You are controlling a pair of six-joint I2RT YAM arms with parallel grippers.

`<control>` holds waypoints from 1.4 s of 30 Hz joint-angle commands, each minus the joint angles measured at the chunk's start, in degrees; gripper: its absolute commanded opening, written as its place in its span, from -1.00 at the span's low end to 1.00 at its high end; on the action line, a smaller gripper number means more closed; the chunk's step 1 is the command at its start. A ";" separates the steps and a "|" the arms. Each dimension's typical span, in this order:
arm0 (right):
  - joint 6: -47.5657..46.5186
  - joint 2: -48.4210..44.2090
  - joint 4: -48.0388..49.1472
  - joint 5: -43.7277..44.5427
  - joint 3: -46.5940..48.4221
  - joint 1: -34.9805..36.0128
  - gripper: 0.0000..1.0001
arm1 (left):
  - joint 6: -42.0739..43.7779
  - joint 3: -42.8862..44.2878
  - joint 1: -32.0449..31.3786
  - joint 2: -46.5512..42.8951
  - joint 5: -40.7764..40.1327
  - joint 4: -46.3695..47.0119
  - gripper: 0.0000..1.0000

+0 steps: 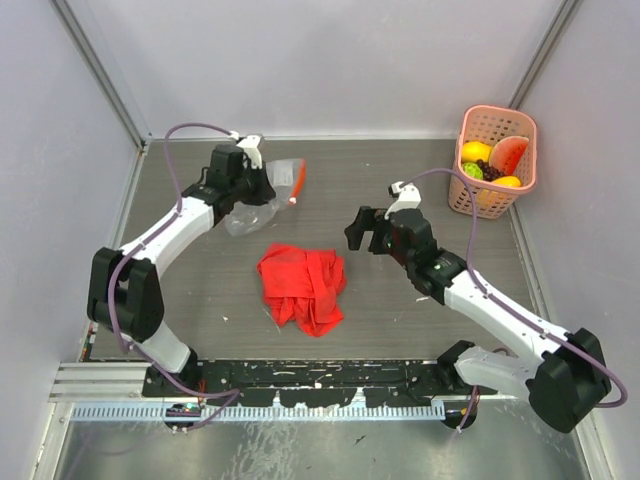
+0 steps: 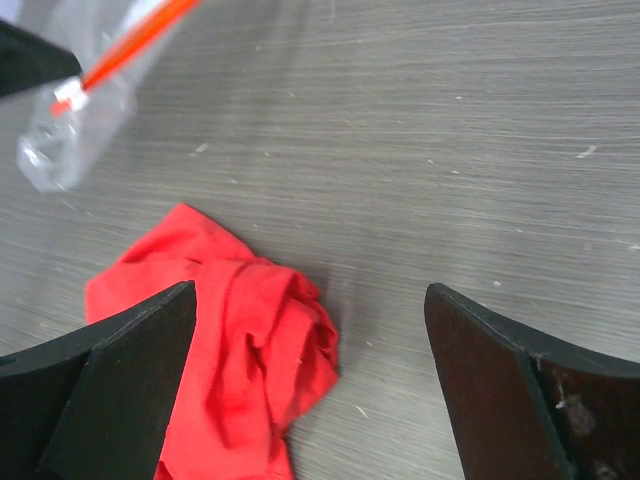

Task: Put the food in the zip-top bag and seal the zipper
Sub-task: Pick up the zipper food storage bag at the center of the board, then open the zipper of the food storage bag.

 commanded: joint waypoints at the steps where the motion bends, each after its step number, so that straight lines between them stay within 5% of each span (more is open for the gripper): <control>1: 8.52 2.15 11.47 -3.91 1.60 -1.12 1.00 | 0.74 -3.47 -1.34 -5.27 7.06 7.31 -1.00; 23: 26.93 16.74 36.96 -12.70 -1.82 -10.49 0.74 | 3.24 -14.76 -6.35 -14.10 13.70 20.97 -1.00; 42: 30.61 21.60 40.71 -16.10 1.33 -15.22 0.63 | 4.27 -18.03 -9.51 -16.48 16.01 25.17 -1.00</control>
